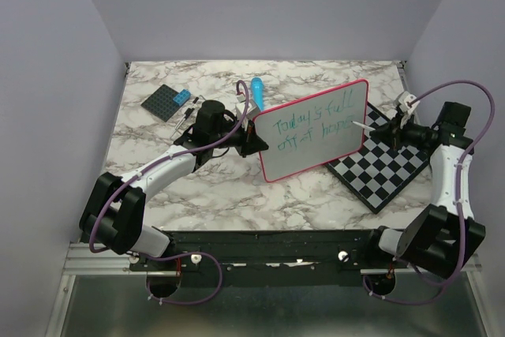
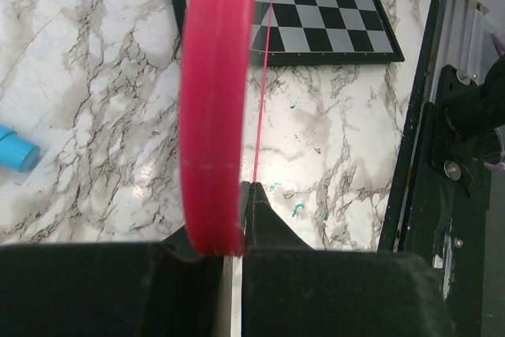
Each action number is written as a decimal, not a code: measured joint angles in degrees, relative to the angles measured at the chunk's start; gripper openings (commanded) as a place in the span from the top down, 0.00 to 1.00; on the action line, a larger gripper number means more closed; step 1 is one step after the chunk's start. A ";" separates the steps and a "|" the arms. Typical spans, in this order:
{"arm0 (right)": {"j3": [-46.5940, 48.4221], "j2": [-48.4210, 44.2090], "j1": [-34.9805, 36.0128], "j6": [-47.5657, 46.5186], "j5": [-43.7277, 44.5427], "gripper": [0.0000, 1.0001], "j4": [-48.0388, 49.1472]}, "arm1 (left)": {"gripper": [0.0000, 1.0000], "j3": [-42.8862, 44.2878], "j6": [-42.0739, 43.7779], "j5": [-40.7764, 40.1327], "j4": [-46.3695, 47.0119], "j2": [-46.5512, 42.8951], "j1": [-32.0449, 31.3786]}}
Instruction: Write a sentence on the whiteboard
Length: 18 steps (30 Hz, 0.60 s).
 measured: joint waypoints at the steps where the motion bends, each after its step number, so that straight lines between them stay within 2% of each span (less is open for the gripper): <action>1: 0.00 -0.98 0.00 -0.17 -0.57 1.00 -0.74 | 1.00 0.00 0.00 0.00 0.00 0.00 0.00; 8: 0.00 -8.92 0.00 -2.43 -6.58 0.99 -7.04 | 1.00 0.00 0.00 0.13 0.02 -0.02 0.00; 18: 1.27 -12.26 0.00 -0.55 -12.35 0.99 -14.78 | 1.00 -0.15 -1.07 0.33 0.09 -0.37 0.00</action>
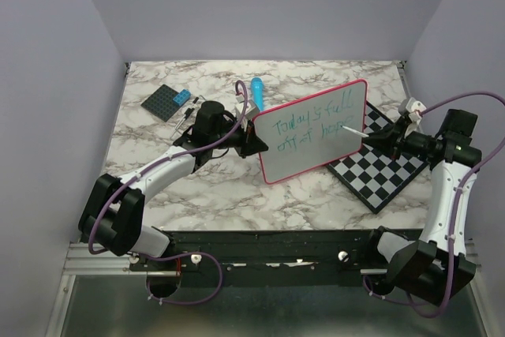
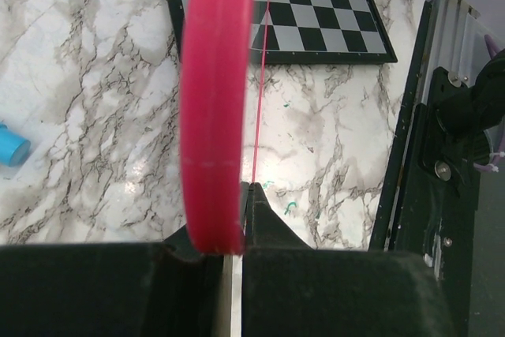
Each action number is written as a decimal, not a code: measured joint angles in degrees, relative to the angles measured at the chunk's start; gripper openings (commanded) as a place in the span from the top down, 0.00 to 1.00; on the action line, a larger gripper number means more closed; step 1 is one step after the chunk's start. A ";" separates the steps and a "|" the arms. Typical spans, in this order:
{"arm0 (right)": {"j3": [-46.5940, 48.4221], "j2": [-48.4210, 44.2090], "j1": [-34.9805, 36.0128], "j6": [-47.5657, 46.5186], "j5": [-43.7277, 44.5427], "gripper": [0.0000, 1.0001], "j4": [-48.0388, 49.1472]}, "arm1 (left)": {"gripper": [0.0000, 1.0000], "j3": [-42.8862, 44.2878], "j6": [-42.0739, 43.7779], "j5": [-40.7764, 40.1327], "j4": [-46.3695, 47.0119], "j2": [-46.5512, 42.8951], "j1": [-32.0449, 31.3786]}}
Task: Write a sentence on the whiteboard
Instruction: Write a sentence on the whiteboard, then pick up the whiteboard from the center of the board.
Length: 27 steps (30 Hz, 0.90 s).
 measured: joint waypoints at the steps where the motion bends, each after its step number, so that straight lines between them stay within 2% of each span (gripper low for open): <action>1: 0.87 -0.02 0.00 0.26 -0.42 1.00 -0.92 | 1.00 -0.22 -0.33 0.02 -0.02 -0.26 0.00; 13: 8.00 -2.56 0.00 3.43 -8.04 0.99 -10.56 | 1.00 -3.13 -5.09 0.07 -0.15 -3.80 0.24; 27: 0.13 -5.64 0.00 5.75 -8.96 1.00 -9.81 | 1.00 -5.68 -12.92 0.63 0.42 -8.07 4.00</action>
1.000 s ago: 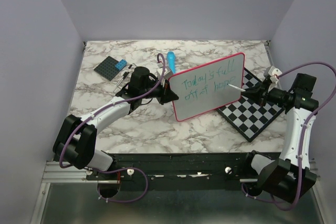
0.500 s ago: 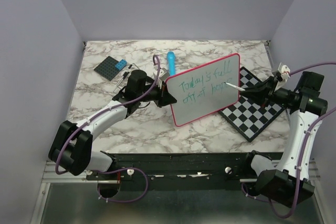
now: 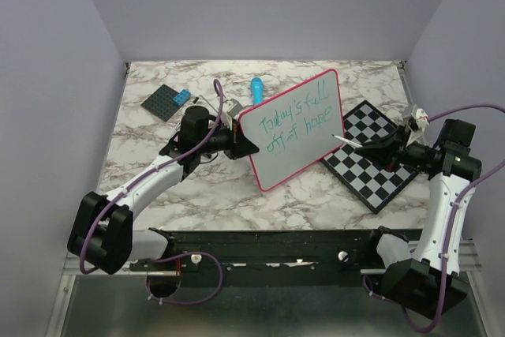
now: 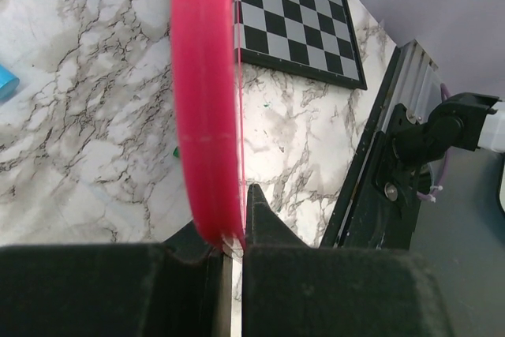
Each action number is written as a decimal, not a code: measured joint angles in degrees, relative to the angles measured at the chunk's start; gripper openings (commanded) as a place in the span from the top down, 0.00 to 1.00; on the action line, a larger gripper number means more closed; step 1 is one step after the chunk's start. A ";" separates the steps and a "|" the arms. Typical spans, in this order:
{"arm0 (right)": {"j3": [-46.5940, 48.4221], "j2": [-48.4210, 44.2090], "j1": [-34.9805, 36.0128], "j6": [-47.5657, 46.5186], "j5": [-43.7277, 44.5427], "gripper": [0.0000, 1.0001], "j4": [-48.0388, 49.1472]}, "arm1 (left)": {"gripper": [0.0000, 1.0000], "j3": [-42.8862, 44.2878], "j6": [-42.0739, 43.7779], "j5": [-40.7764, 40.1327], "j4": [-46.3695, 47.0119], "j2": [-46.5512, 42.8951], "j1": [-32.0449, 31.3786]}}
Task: Write a sentence on the whiteboard
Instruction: Pick up the whiteboard from the center of the board.
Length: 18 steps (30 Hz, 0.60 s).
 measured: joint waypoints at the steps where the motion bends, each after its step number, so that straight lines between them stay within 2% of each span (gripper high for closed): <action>1: -0.33 -0.09 0.00 0.28 -0.02 0.99 0.35 | 1.00 0.00 -0.26 0.00 0.11 -0.02 0.11; 18: -2.45 -2.14 0.00 2.69 -0.17 1.00 3.91 | 1.00 -0.26 -1.09 -0.57 -0.61 -2.19 0.20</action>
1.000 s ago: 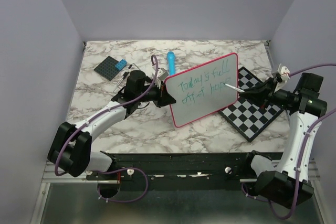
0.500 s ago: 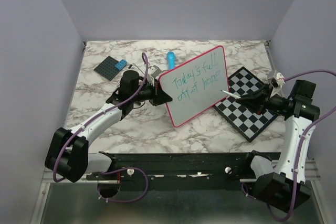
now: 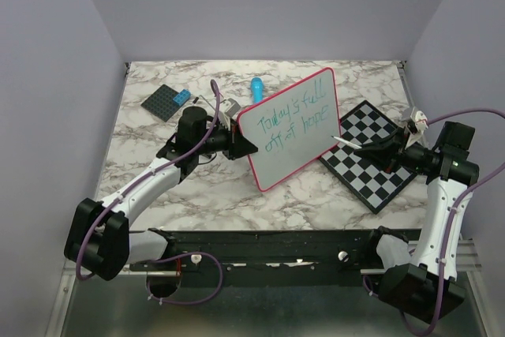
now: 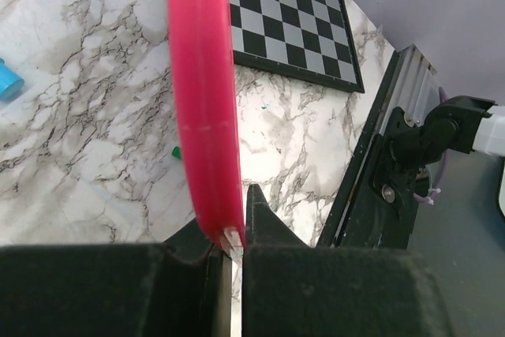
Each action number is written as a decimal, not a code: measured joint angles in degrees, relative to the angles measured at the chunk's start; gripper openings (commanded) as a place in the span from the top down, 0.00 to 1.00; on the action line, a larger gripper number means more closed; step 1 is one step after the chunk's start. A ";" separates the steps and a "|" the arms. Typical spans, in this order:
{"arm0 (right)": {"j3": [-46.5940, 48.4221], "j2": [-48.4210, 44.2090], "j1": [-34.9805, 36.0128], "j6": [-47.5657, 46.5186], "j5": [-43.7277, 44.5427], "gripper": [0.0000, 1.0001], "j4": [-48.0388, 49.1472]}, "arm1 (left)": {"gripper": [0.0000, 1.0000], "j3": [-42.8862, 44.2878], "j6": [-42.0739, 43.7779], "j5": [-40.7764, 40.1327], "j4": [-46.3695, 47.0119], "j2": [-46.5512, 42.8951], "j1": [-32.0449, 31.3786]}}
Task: Write a sentence on the whiteboard
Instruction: Pick up the whiteboard from the center of the board.
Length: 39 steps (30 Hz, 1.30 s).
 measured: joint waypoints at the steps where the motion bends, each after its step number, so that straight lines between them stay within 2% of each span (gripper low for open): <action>1: -0.09 0.00 0.00 0.13 0.00 0.99 0.07 | 1.00 0.00 0.20 -0.11 -0.26 -0.20 0.00; 39: -1.90 -0.94 0.00 1.03 -0.04 0.99 1.75 | 1.00 1.20 6.78 -0.79 -3.30 -1.84 0.00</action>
